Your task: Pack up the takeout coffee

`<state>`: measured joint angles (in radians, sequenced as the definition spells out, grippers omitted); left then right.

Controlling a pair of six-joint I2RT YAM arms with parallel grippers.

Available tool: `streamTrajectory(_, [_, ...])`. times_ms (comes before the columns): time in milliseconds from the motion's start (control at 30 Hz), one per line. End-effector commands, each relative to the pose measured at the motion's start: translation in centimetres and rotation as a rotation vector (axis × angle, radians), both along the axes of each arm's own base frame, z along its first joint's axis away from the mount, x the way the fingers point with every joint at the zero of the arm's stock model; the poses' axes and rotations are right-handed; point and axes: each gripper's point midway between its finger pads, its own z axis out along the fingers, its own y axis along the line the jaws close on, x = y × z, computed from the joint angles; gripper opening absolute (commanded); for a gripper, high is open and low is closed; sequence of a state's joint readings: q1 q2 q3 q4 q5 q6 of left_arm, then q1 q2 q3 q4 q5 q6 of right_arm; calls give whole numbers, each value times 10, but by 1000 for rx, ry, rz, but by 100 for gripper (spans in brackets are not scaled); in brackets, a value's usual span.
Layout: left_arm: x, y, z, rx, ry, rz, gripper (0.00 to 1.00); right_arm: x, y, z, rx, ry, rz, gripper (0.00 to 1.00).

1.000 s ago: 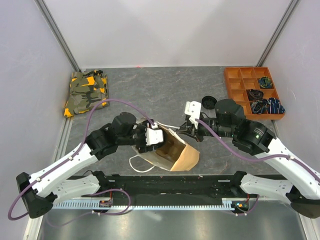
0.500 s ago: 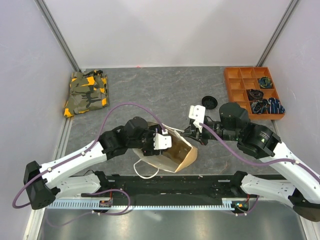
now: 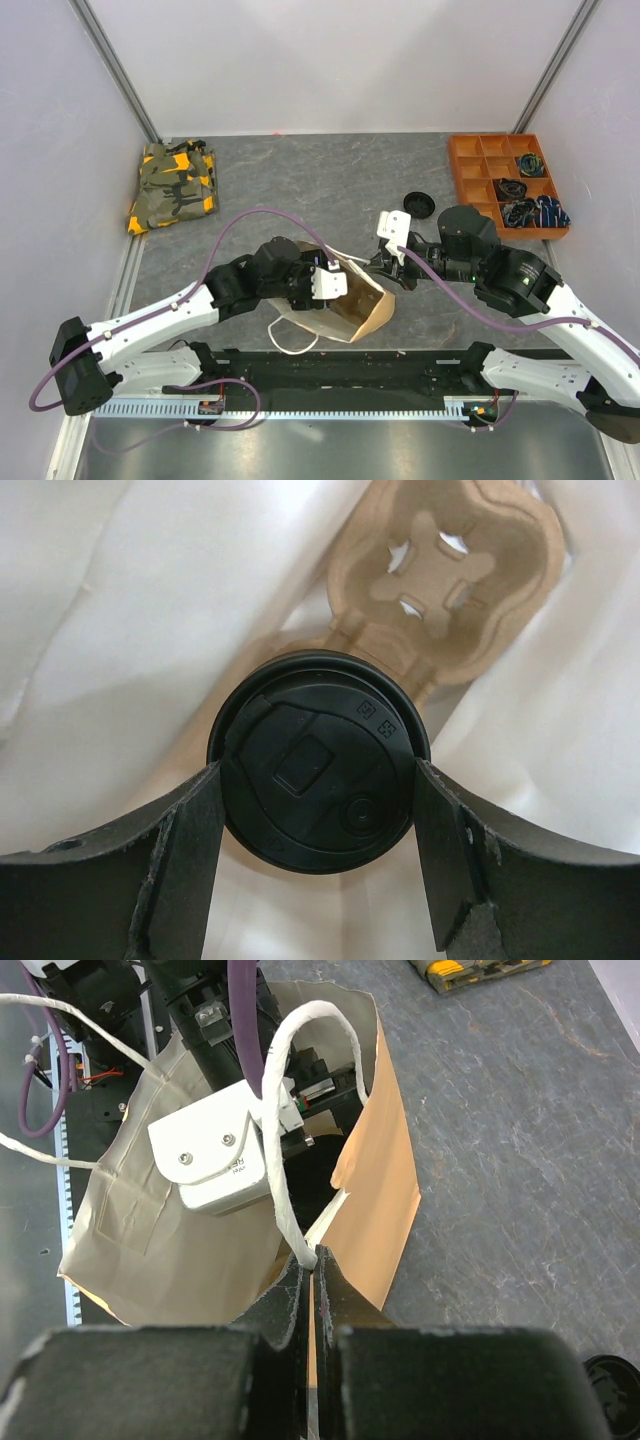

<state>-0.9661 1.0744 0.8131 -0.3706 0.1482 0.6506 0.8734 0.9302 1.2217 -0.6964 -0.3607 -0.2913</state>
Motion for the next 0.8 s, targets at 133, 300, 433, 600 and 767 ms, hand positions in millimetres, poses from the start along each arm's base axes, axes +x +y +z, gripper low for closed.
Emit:
streamTrajectory(133, [13,-12,25,-94,-103,-1,31,2,-3,3,3,-2,-26,0])
streamTrajectory(300, [12,-12,6,-55,-67,4,29,1,-5,4,-2,-1,-30,0])
streamTrajectory(433, [14,-11,-3,-29,-48,23,29,1,-5,4,-3,-5,-29,0])
streamTrajectory(600, [12,-10,-15,-9,-18,22,29,1,-5,3,-8,-5,-26,0])
streamTrajectory(767, [2,-8,-17,4,47,15,27,2,-6,3,-17,-10,-26,0])
